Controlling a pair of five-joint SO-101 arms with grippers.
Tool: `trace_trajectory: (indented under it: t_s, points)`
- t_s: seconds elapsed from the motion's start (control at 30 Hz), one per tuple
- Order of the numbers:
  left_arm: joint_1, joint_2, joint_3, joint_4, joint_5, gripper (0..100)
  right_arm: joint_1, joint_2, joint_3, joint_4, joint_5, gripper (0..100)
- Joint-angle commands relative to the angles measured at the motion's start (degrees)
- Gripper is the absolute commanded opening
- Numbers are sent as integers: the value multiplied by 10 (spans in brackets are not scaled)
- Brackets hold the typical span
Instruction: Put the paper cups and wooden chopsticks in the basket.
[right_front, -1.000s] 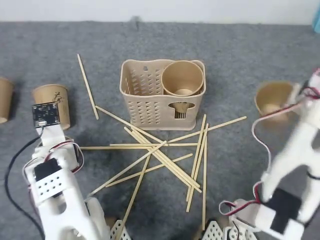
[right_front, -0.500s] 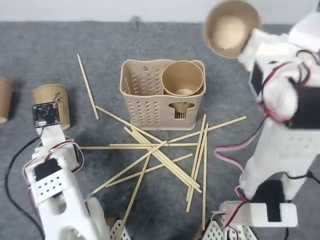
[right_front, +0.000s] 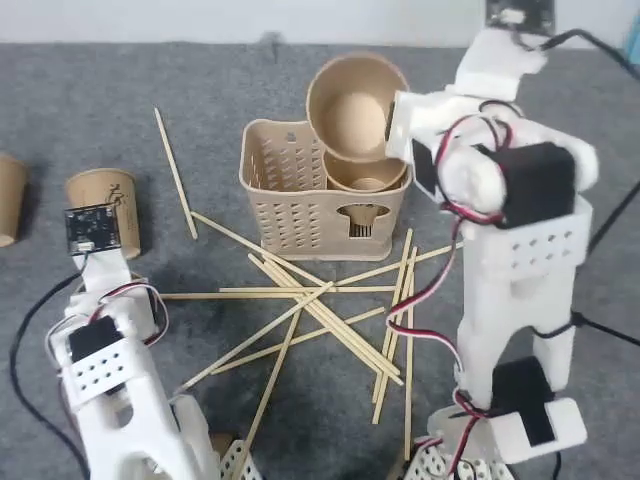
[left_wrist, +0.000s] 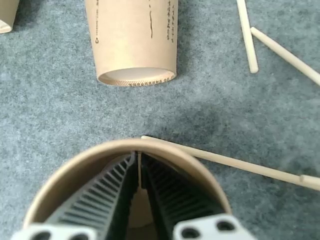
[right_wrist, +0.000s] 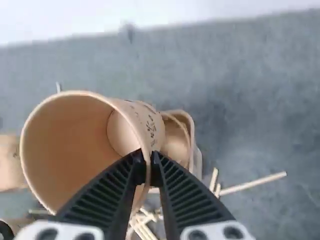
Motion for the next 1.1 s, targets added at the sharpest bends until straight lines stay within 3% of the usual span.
trace_trajectory:
  t_s: [0.0,0.4,0.6,0.67,0.9,1.07]
  points:
    - [4,0,-3,-18,2,13,-8,-65,52,25,27,6]
    - [4,0,-3,-18,2,13,23,-42,107,20,90,17]
    - [4,0,-3,-18,2,13,22,-26,45,19,53,251]
    - [4,0,-3,-18,2,13,22,-35,14,22,42,286]
    - [4,0,-3,-18,2,13,41,-146,2,23,44,184]
    - [4,0,-3,-18,2,13,65,-262,166,23,83,117]
